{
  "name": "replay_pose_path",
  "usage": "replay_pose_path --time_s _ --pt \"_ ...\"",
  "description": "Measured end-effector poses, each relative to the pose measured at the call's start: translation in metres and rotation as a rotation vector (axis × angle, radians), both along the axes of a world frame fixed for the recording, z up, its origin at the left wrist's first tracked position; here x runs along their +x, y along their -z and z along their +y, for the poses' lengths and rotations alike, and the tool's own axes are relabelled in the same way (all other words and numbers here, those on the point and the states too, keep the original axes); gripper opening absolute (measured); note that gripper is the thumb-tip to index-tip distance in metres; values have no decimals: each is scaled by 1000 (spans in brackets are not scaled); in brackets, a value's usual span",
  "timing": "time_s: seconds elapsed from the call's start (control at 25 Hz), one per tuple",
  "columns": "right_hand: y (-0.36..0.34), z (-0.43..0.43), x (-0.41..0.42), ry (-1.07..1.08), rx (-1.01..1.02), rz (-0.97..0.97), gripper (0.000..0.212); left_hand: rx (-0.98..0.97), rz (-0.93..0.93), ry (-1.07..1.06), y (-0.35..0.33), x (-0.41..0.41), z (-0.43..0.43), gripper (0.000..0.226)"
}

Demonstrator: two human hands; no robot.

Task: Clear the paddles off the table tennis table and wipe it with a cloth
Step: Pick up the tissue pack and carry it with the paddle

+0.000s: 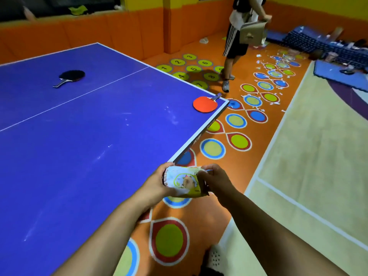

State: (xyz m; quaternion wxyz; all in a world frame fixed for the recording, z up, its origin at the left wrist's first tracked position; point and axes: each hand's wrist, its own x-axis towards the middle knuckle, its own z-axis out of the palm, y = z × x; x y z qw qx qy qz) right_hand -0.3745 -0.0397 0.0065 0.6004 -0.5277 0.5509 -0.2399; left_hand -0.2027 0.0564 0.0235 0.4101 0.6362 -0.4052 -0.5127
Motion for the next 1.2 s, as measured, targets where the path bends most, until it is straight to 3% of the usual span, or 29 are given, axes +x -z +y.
replay_pose_path --time_s 0.16,0.28,0.44,0.6,0.8,1.2 --pt "-5 -93 -32 -106 107 -117 38 11 -6 -182 6 -31 -96 82" --pt "-10 -160 -58 -160 60 -106 47 14 55 -241 3 -59 -160 93" --pt "-10 -241 -68 -166 31 -84 37 40 143 -352 11 -77 -230 79" --pt "0 -304 -54 -178 -10 -56 20 27 10 -404 22 -66 -297 59" --pt "23 -412 -15 -231 -32 94 24 -1 -119 -422 49 -30 -404 39" --pt "77 -575 61 -422 -17 415 16 179 -368 -331 103 44 -570 44"
